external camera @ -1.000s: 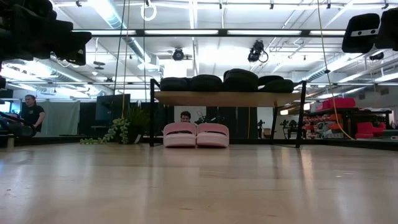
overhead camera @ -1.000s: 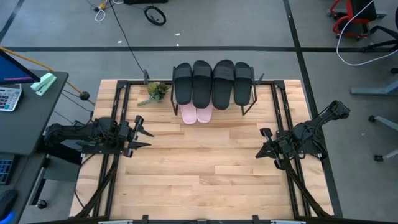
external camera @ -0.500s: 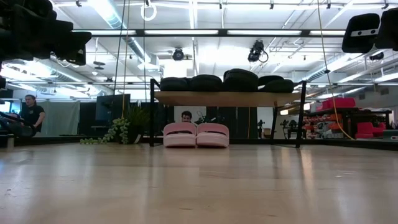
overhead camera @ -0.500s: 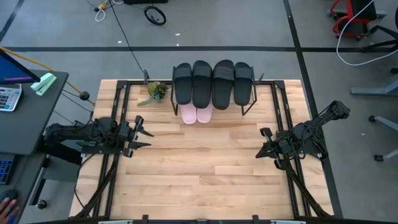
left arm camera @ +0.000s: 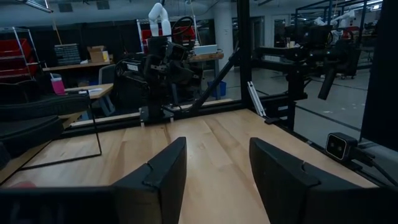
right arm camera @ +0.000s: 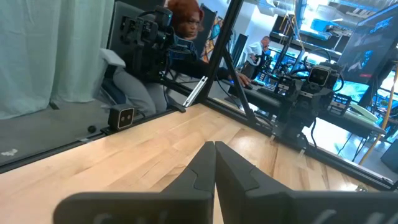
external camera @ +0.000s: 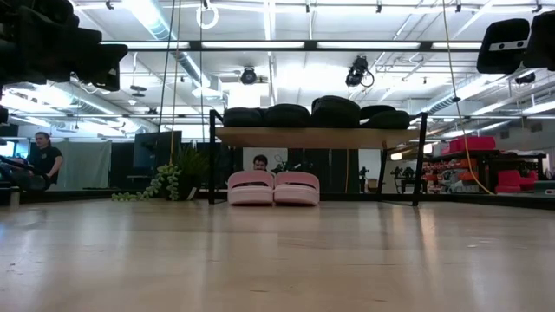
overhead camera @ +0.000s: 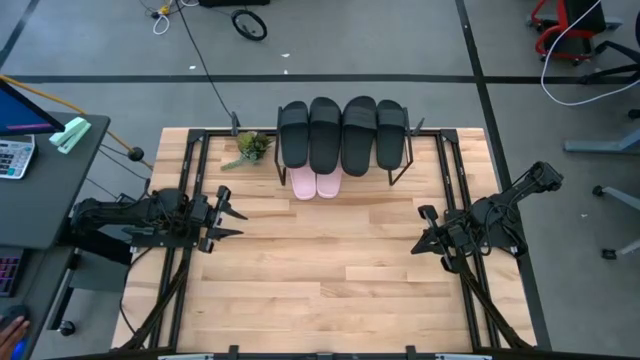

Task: Pick and place slides into the shelf
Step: Return to Home Position

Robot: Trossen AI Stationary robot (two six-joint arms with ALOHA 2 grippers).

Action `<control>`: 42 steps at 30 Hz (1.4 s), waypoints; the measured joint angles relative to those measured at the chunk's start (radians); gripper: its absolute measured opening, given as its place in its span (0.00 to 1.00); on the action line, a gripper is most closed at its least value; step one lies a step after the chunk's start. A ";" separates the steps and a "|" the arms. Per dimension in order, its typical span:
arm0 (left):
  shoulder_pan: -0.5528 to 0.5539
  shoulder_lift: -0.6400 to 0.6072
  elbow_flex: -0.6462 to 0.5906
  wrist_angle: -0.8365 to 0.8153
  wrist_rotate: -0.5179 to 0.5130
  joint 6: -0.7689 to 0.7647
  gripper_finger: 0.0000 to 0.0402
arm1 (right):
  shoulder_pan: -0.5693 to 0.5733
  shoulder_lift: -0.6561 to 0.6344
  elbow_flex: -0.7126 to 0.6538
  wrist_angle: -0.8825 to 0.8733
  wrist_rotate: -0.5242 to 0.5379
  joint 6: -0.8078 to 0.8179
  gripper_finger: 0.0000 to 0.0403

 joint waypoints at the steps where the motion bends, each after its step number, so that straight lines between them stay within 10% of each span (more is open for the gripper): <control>1: 0.000 0.000 0.000 0.000 0.000 0.000 0.44 | 0.000 0.000 0.000 0.000 0.000 0.000 0.03; 42: 0.000 0.000 0.000 0.000 0.000 0.000 0.44 | 0.000 0.000 0.000 0.000 0.000 0.000 0.03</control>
